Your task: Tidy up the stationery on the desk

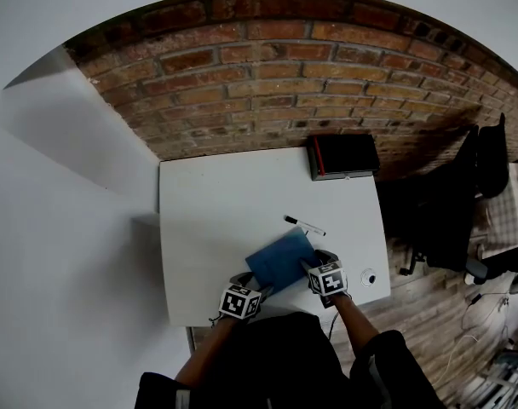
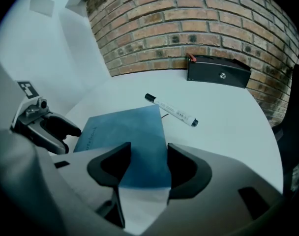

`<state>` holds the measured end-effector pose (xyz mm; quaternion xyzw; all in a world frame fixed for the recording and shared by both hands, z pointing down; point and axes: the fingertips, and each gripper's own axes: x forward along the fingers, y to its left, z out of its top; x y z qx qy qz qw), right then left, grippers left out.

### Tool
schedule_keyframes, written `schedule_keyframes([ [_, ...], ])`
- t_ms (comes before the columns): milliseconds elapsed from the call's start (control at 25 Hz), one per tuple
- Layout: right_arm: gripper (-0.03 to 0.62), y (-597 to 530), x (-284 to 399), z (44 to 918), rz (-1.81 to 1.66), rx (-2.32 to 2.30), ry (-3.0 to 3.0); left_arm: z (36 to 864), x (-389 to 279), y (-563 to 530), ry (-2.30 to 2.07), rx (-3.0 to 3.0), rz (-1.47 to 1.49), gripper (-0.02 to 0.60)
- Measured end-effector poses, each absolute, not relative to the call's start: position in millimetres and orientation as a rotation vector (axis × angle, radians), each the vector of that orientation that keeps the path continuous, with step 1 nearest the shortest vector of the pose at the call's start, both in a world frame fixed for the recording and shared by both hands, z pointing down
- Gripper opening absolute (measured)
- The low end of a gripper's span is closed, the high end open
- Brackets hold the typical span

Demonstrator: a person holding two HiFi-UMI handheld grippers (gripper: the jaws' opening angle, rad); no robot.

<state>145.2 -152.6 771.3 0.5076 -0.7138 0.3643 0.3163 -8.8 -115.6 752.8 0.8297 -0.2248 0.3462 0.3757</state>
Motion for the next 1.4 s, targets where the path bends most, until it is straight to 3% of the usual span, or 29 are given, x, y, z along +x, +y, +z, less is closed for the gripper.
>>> schedule_keyframes([
  [1400, 0.225, -121.1, 1.4, 765.7, 1.022, 0.920, -2.006, 759.9, -134.0, -211.6, -0.944, 2.039, 0.898, 0.305],
])
